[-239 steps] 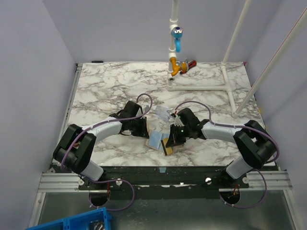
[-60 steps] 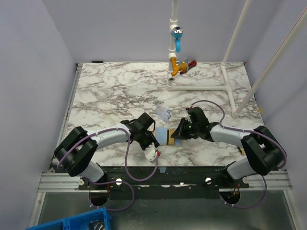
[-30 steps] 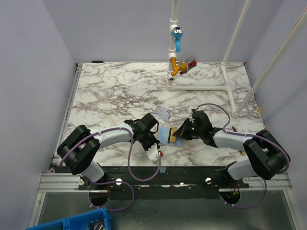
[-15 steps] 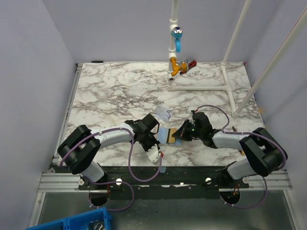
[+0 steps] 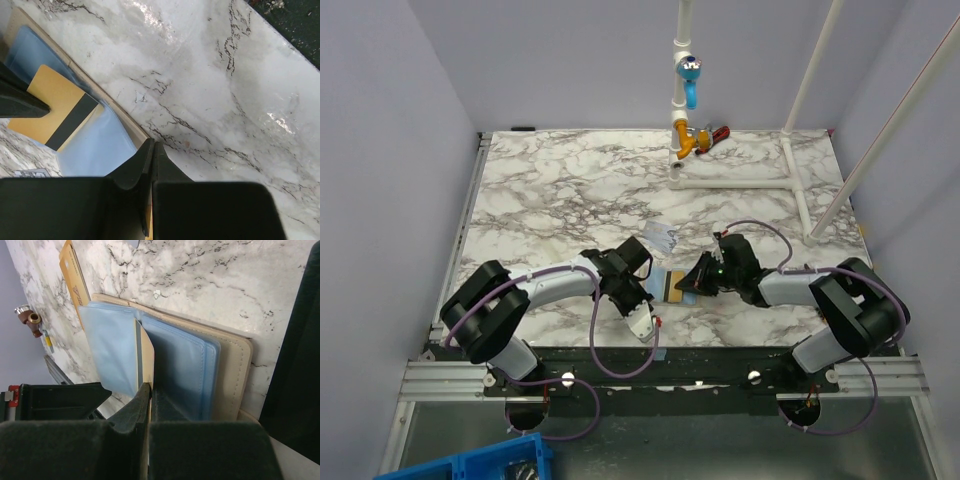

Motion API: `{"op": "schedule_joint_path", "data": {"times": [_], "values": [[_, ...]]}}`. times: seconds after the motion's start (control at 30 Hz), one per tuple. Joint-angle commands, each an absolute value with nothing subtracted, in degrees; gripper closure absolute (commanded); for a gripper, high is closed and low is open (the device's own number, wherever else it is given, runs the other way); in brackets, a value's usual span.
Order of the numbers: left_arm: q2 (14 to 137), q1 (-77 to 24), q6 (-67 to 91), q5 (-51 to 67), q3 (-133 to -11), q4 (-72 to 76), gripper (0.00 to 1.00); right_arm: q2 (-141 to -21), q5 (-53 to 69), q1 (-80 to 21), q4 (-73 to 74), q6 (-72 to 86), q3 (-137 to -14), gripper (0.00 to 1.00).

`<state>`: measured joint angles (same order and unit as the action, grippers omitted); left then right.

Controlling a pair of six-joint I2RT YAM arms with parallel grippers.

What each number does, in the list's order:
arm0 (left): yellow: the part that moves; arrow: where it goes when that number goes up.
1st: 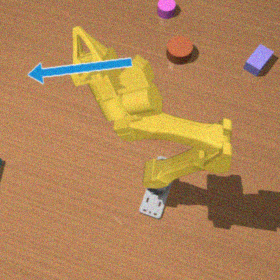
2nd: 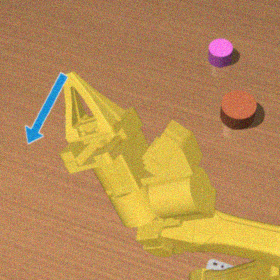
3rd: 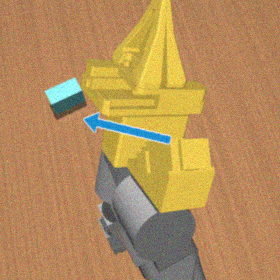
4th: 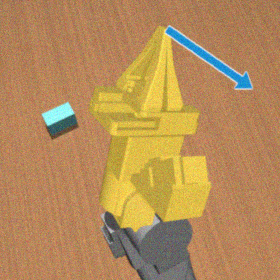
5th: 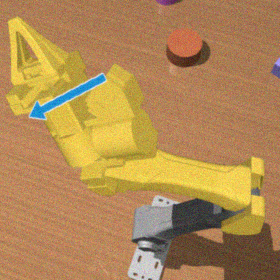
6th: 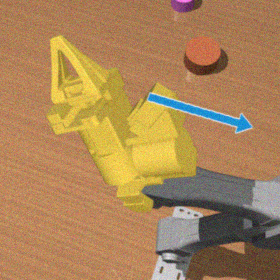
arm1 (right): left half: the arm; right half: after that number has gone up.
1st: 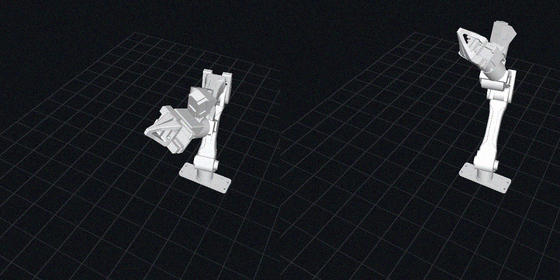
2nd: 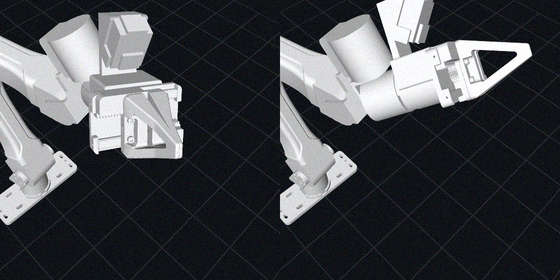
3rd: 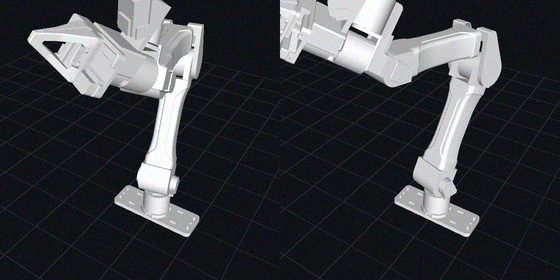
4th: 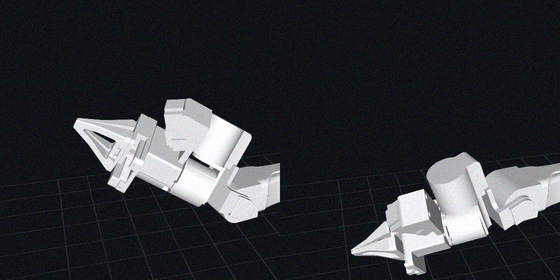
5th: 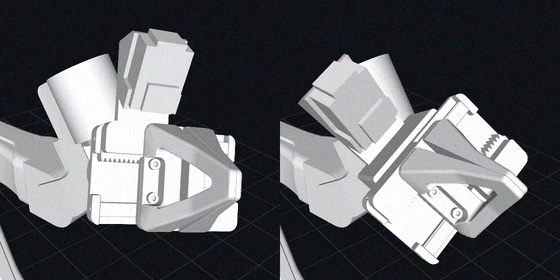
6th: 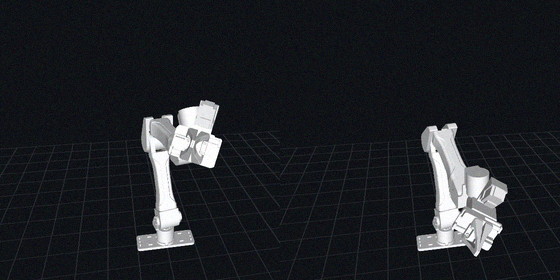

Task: Put the credit cards into the card holder
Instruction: Insert the credit card into the card holder.

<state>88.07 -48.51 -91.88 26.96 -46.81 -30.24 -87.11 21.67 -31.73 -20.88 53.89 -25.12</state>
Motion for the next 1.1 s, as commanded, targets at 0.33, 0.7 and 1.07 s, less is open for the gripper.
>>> {"op": "schedule_joint_path", "data": {"times": [0.33,0.7,1.07], "values": [[84.1,-46.9,-84.3,25.1,-55.0,-36.4,1.0,-91.1,20.9,-31.9,-11.8,49.1,-27.1,0.99],[89.8,-45.7,-82.5,22.8,-53.6,-26.1,0.99,-90.9,21.1,-31.9,-11.2,49.0,-27.6,0.99],[91.8,-46.0,-84.7,22.0,-51.4,-26.2,0.99,-92.1,21.7,-31.9,-11.2,49.1,-28.7,0.99]]}}
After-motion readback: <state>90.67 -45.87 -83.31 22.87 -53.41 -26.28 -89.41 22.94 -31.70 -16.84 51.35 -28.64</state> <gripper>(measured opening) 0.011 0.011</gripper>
